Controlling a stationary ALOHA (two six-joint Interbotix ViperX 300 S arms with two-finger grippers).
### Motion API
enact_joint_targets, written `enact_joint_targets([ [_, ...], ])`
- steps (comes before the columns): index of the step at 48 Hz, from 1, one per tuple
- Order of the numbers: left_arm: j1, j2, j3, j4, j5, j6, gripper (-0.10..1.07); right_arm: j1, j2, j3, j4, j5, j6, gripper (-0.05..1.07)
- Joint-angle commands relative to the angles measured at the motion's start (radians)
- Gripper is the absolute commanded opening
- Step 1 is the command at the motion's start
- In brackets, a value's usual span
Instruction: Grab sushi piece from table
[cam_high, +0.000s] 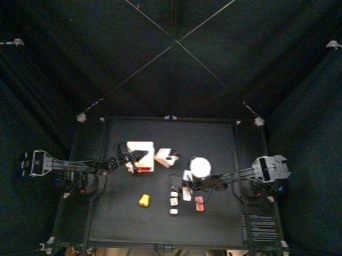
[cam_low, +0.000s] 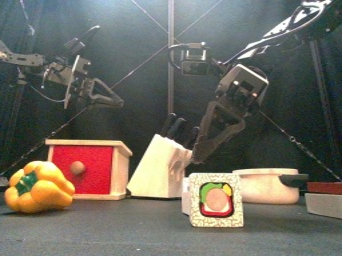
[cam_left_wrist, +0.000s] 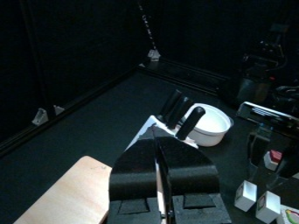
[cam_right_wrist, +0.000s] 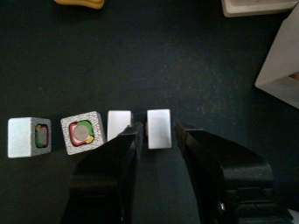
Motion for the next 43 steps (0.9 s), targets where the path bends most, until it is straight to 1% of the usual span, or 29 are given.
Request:
enact_joint_targets([
  [1,-0.002,-0.003,-0.009,0.005,-0.003,0.002,0.22,-0.005,-0.011,-0.020,-0.002,-0.003,0.002,0.75],
  [43,0.003,-0.003,-0.005,0.005,-0.003,0.002,0.22,-0.021,0.038,-0.031,0.009,0.002,0.003,0.77],
])
